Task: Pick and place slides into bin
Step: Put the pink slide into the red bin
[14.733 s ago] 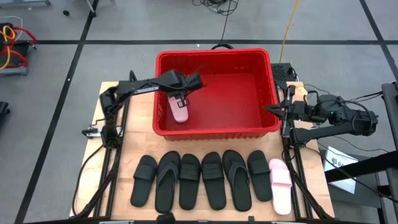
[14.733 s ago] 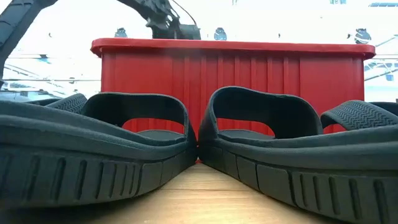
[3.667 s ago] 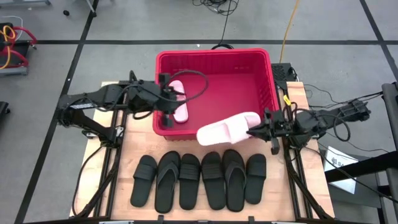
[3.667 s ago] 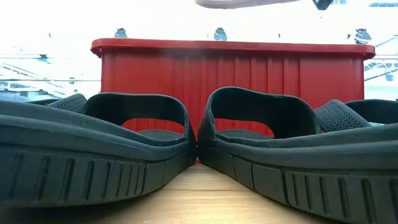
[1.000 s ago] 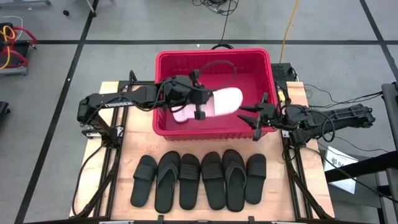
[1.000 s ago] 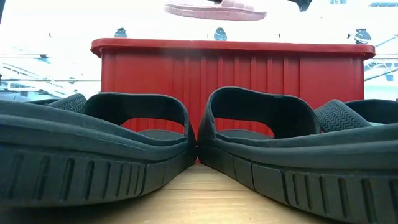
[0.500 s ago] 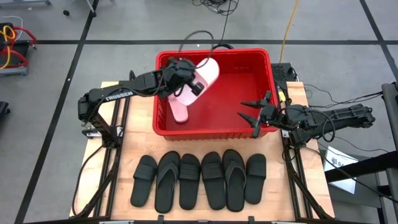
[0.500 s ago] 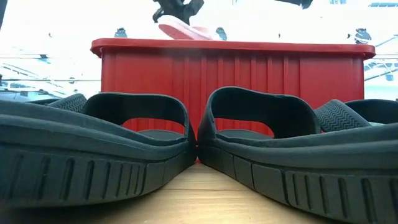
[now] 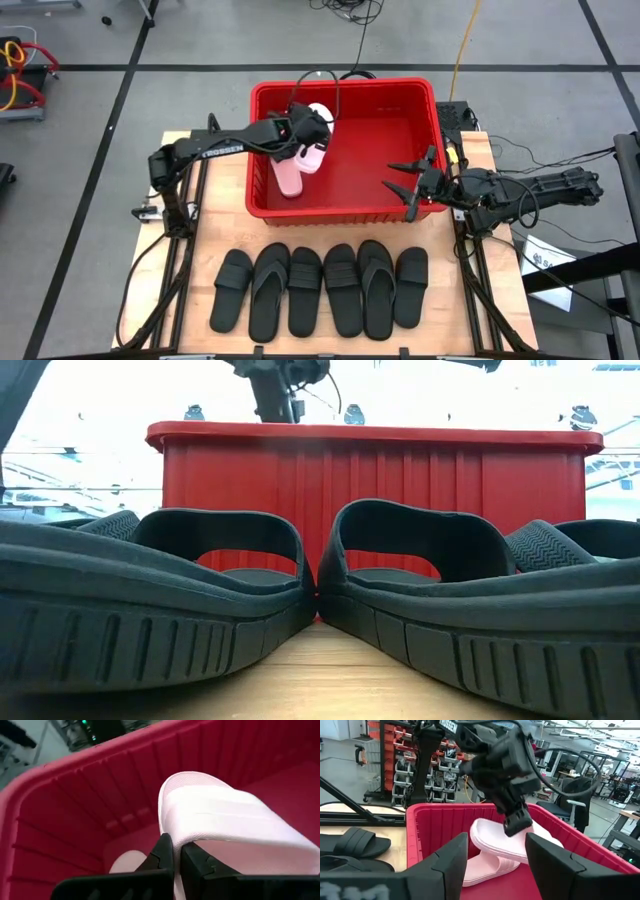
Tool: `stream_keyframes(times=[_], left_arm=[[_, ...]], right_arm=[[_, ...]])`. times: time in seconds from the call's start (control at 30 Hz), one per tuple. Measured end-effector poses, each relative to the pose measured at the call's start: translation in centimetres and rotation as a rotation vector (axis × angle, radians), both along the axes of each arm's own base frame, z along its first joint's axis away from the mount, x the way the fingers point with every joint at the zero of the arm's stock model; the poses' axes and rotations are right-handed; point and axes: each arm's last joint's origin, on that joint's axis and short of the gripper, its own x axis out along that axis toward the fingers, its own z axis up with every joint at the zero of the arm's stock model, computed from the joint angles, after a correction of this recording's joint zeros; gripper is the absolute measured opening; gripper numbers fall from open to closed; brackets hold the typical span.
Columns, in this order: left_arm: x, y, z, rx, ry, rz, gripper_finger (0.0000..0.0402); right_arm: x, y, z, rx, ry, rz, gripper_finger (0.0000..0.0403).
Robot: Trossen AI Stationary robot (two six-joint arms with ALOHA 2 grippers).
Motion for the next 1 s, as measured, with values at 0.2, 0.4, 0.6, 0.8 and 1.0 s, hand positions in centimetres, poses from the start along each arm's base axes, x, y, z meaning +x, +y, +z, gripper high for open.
stream_keyframes(times=[0.2, 0.4, 0.6, 0.8, 1.0], left_arm=[[0.9, 1.0, -3.1, -0.053, 0.042, 0.053, 0.0001], [1.7, 2.0, -6.1, -0.114, 0.071, 0.101, 0.0003], [2.0, 3.3, -9.0, -0.192, 0.083, 0.149, 0.0005], [2.2, 3.8, -10.1, -0.201, 0.075, 0.184, 0.0005], [2.1, 3.9, -10.1, -0.202, 0.077, 0.186, 0.0008]], right_arm=[[0.0, 0.0, 0.0, -0.001, 0.004, 0.001, 0.0193], [0.0, 0.0, -0.1, -0.001, 0.008, 0.002, 0.0194], [0.0, 0.0, -0.1, -0.001, 0.008, 0.003, 0.0194], [0.0, 0.0, -0.2, -0.009, 0.019, 0.006, 0.0194], [0.0, 0.0, -0.2, -0.012, 0.02, 0.006, 0.0194]])
